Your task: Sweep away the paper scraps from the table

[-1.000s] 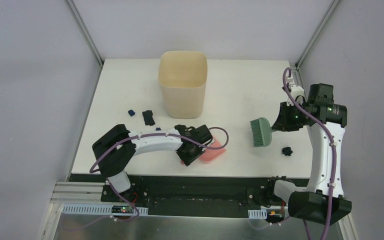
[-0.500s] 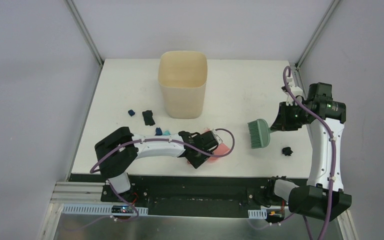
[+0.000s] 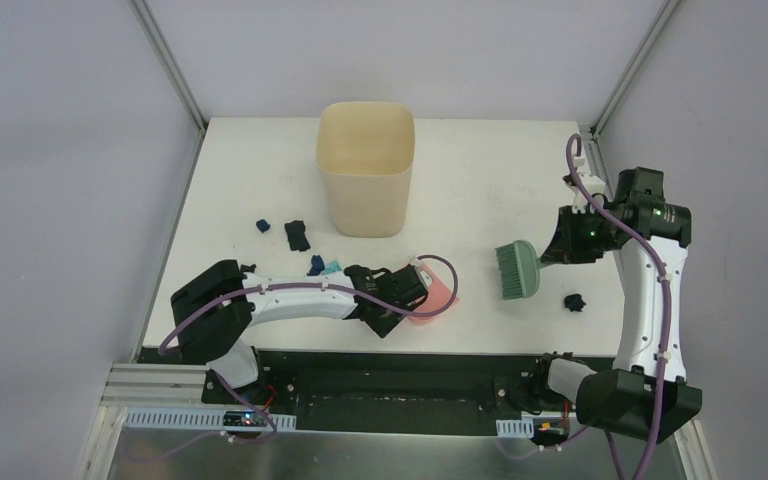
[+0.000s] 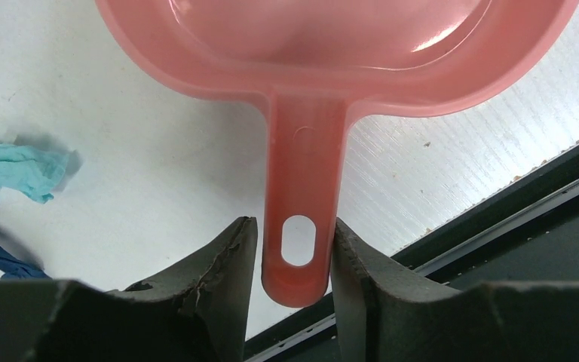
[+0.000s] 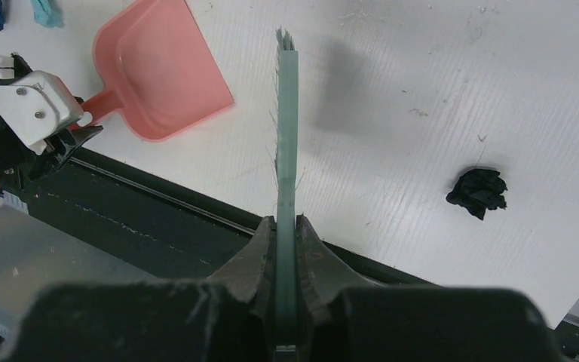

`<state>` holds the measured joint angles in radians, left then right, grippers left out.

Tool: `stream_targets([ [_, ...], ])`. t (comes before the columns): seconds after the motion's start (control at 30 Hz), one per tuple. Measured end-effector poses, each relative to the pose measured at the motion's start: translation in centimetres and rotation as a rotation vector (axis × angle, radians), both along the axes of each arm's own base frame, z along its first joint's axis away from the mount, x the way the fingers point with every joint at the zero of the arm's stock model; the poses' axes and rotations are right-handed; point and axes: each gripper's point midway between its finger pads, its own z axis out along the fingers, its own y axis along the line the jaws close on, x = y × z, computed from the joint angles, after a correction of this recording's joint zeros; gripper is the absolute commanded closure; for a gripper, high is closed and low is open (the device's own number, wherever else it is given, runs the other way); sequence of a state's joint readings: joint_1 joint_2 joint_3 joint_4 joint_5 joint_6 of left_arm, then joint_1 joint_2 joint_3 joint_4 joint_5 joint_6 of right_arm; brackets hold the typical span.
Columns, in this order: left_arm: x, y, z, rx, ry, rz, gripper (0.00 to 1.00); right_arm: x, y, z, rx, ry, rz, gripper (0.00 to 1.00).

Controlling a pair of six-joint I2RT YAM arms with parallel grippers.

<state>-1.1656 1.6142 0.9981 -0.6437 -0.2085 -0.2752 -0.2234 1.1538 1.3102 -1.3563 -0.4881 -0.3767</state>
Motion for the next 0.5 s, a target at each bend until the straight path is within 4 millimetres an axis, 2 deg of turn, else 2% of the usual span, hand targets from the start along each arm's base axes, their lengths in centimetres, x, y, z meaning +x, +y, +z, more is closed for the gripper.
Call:
stream_targets([
  [0.3,-0.2,-0.3,0.0,-0.019,-0.007,-0.007,0.79,0.0,-0.4,-0.1,-0.019,0.008,-0.011,1.0],
  [0.4,-0.5,-0.4,0.6,-0.015,-0.006,-0.019,0.79,0.1,-1.9,-0.1,-0.096,0.025,-0.043,1.0],
  [0.5,-0.6,-0.5,2.7,-0.044,-0.022,-0.027,0.8,0.3,-4.4,0.4,-0.225,0.015,-0.086,1.0],
])
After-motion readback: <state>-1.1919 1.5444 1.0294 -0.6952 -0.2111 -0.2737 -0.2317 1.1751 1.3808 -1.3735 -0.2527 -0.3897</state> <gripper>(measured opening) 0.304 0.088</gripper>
